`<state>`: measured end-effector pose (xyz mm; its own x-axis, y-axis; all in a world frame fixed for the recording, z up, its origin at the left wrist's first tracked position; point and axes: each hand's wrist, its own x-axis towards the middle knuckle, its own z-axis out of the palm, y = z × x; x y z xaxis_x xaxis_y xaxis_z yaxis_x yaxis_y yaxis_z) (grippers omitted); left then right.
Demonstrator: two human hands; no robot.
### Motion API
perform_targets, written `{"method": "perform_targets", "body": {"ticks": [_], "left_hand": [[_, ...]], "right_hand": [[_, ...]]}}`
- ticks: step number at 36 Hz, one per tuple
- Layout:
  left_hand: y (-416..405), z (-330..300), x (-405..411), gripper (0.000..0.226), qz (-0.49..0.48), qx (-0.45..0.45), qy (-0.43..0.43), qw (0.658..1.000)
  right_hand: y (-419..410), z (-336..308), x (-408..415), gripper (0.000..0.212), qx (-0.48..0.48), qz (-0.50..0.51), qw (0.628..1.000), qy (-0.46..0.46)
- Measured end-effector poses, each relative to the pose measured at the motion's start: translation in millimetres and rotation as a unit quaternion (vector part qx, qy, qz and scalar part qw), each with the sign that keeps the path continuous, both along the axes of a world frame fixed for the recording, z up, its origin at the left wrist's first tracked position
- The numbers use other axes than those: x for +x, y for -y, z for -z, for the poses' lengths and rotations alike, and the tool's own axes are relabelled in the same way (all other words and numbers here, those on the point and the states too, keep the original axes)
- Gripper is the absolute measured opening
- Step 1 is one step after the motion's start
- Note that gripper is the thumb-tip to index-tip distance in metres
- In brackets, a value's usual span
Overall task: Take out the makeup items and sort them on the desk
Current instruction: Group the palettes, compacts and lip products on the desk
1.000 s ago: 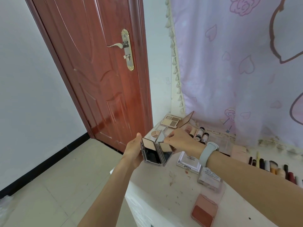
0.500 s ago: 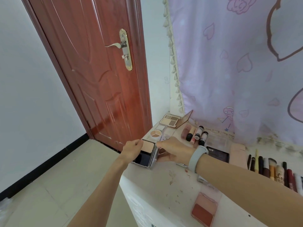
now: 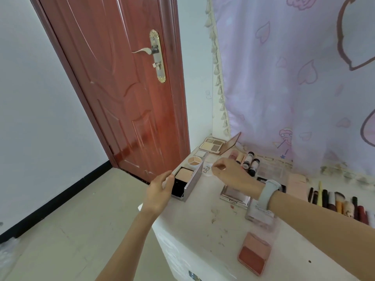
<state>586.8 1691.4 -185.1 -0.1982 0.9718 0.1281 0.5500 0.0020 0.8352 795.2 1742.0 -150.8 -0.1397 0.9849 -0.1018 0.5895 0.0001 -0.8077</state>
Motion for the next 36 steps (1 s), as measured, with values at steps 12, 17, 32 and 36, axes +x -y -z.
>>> {"method": "perform_targets", "body": {"ticks": [12, 17, 32, 36], "left_hand": [[29.2, 61.5, -6.4, 0.097, -0.077, -0.021, -0.278, 0.957], [31.5, 60.0, -8.3, 0.1, -0.068, -0.037, -0.31, 0.947], [38.6, 36.9, 2.6, 0.065, -0.122, 0.049, -0.104, 0.986], [62.1, -4.4, 30.4, 0.026, -0.119, 0.124, 0.108, 0.979]], "right_hand": [[16.4, 15.0, 35.3, 0.072, 0.071, -0.198, 0.876, 0.435], [19.4, 11.6, 35.3, 0.066, 0.104, -0.183, 0.904, 0.372], [47.6, -42.6, 29.7, 0.022, 0.091, -0.08, 0.983, -0.14], [59.2, -41.0, 24.0, 0.029, 0.063, -0.091, 0.961, -0.252]]}}
